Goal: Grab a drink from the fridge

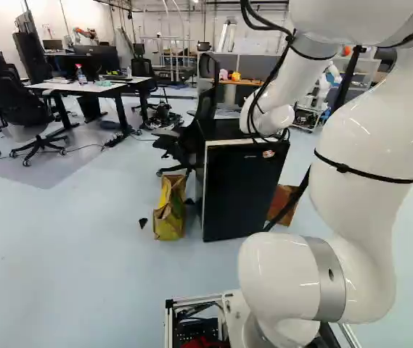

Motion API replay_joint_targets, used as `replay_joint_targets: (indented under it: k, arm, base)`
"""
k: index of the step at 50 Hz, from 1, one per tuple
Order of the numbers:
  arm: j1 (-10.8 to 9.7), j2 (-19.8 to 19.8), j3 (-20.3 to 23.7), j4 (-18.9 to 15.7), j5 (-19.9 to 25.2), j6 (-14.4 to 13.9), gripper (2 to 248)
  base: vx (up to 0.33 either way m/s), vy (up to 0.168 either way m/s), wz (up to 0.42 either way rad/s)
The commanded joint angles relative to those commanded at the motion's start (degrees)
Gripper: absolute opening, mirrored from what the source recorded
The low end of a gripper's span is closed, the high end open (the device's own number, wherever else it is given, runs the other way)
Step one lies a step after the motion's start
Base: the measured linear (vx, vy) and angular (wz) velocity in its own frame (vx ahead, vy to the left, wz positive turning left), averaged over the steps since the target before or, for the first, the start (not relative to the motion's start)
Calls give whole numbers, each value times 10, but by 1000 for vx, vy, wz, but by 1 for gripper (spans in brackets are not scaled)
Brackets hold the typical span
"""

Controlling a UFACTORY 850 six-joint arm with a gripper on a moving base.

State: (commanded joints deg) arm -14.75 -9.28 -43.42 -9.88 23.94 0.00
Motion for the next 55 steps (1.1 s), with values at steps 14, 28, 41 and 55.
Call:
replay_joint_targets:
  k: [14, 28, 41, 55]
  arm:
    - [0, -19, -2, 17, 80, 0, 247]
    - [0, -37, -3, 35, 159, 0, 247]
    - [0, -53, -3, 43, 206, 0, 247]
    - [0, -71, -3, 43, 227, 0, 247]
  base:
    - [0, 0, 0]
    - [0, 0, 0]
    - [0, 0, 0]
    - [0, 0, 0]
